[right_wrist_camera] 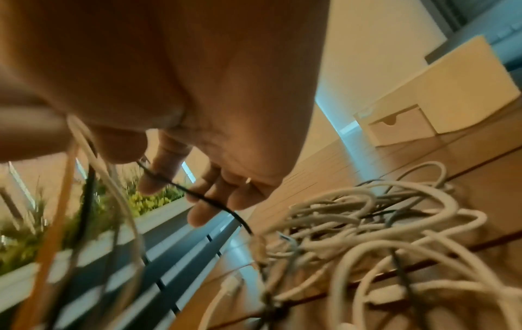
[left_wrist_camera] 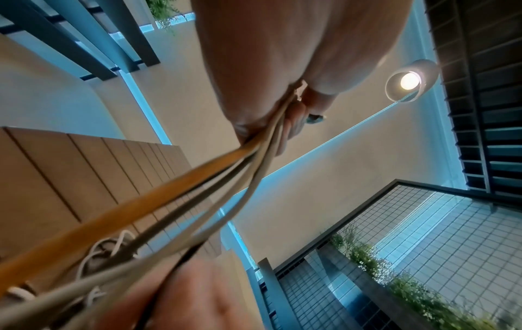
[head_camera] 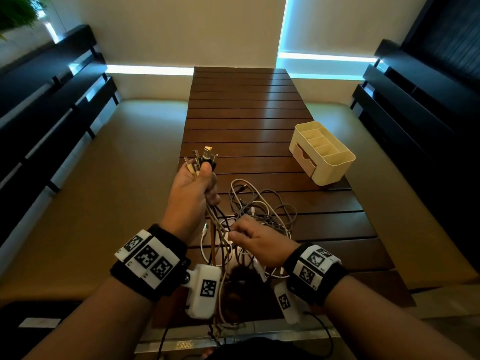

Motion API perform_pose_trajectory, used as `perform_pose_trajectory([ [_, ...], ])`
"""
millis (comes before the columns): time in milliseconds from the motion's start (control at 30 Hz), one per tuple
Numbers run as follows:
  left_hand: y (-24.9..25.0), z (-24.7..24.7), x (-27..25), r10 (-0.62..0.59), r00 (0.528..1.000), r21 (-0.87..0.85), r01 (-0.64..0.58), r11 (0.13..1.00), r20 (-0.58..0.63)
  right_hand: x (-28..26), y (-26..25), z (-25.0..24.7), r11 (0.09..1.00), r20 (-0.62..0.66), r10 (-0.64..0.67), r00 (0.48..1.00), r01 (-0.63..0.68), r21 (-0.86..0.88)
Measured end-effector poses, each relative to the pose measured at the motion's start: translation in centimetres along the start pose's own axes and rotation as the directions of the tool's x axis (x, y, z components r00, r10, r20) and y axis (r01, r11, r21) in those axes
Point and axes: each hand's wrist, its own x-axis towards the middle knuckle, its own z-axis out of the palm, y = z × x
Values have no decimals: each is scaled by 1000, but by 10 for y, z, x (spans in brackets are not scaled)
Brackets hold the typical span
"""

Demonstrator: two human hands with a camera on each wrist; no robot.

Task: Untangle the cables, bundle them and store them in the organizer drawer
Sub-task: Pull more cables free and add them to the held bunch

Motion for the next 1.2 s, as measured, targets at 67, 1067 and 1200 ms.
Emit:
perform_pose_trajectory([
  [67, 3, 0, -1, 26, 999, -4, -26, 1000, 29, 4, 5, 0, 999, -28, 29, 999, -30, -39],
  [1067, 1, -2, -6, -144, 958, 316, 61, 947, 247, -4, -2, -34, 938, -456, -51, 889, 200, 285],
  [1200, -3, -8, -9, -200, 950, 278, 130, 952, 238, -2, -5, -33, 927, -436, -30, 900, 188, 325],
])
